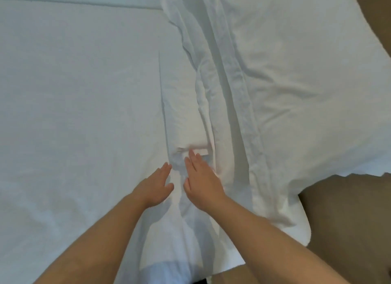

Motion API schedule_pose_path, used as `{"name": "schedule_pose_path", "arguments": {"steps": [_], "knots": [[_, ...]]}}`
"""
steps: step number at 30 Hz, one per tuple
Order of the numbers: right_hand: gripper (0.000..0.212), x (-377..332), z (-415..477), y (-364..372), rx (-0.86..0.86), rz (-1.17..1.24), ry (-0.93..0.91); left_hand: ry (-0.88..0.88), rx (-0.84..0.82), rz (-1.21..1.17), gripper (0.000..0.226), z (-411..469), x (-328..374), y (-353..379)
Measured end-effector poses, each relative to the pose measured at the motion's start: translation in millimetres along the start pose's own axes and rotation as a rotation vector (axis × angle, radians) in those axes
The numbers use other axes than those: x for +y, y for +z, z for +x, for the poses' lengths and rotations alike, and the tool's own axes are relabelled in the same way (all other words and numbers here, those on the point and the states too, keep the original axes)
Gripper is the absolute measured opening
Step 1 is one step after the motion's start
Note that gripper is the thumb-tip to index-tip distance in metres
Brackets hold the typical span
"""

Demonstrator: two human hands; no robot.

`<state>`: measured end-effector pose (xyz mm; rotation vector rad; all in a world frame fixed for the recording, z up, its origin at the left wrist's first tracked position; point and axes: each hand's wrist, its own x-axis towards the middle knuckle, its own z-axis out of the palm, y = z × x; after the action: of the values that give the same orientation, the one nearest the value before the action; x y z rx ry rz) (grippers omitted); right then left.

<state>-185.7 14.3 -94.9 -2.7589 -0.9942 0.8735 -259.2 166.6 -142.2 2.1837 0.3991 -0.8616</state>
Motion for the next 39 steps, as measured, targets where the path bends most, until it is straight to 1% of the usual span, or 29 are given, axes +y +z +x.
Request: {"name": "schedule_pose_path", "arguments": {"steps": [2, 4, 7, 9, 10, 12, 15, 16, 18, 19, 21, 23, 25, 27, 31, 35, 39], "knots": [[0.063, 3.7, -23.6, 29.3, -0.097, -0.046, 0.035, -0.06, -0.052, 0.239, 0.072, -6.6, -10.6, 4.6], [0.068, 6.6, -41.7, 68.1, -0.191, -0.039, 0.123, -0.078, -0.1, 0.419, 0.081, -9.3, -27.4, 15.2], [0.088, 3.1, -58.5, 133.3, -0.308, 0.064, 0.305, -0.043, -0.169, 0.621, 0.099, -15.0, -65.0, 42.6], [0.104, -6.6, -68.2, 176.7, -0.352, 0.143, 0.434, -0.017, -0.204, 0.742, 0.11, -19.0, -94.5, 63.8], [0.11, -12.7, -74.8, 196.9, -0.358, 0.164, 0.497, -0.007, -0.209, 0.801, 0.116, -21.0, -107.4, 74.0], [0.118, -24.1, -87.0, 231.5, -0.302, 0.146, 0.596, 0.009, -0.188, 0.903, 0.125, -21.5, -125.4, 88.4], [0.117, -28.1, -100.4, 261.5, -0.142, 0.187, 0.683, 0.014, -0.139, 0.986, 0.131, -18.6, -136.9, 97.1], [0.116, -27.3, -105.5, 265.7, -0.116, 0.224, 0.706, 0.017, -0.132, 1.012, 0.132, -18.7, -136.8, 99.1], [0.116, -26.2, -118.8, 272.3, -0.118, 0.264, 0.748, 0.037, -0.131, 1.047, 0.131, -22.3, -132.2, 106.1], [0.115, -25.4, -127.0, 276.5, -0.131, 0.293, 0.769, 0.071, -0.141, 1.072, 0.13, -25.0, -128.0, 111.7], [0.113, -22.9, -149.4, 281.3, -0.165, 0.363, 0.823, 0.192, -0.19, 1.145, 0.126, -32.5, -113.5, 126.6], [0.109, -21.2, -173.5, 282.1, -0.217, 0.316, 0.847, 0.306, -0.263, 1.197, 0.122, -39.5, -98.0, 141.8], [0.106, -19.2, -209.9, 286.2, -0.221, 0.236, 0.874, 0.427, -0.329, 1.248, 0.116, -46.5, -77.0, 161.7], [0.103, -19.3, -253.2, 291.7, -0.226, 0.218, 0.92, 0.53, -0.371, 1.299, 0.113, -58.9, -51.6, 183.6], [0.102, -23.4, -344.2, 301.3, -0.201, 0.297, 1.096, 0.676, -0.414, 1.376, 0.113, -98.9, 3.5, 228.3], [0.096, -36.2, -445.3, 313.5, -0.131, 0.305, 1.292, 0.803, -0.476, 1.429, 0.106, -153.4, 59.0, 272.2], [0.092, -49.8, -558.3, 324.2, -0.157, 0.319, 1.435, 0.961, -0.509, 1.447, 0.105, -216.2, 100.7, 326.7]]}}
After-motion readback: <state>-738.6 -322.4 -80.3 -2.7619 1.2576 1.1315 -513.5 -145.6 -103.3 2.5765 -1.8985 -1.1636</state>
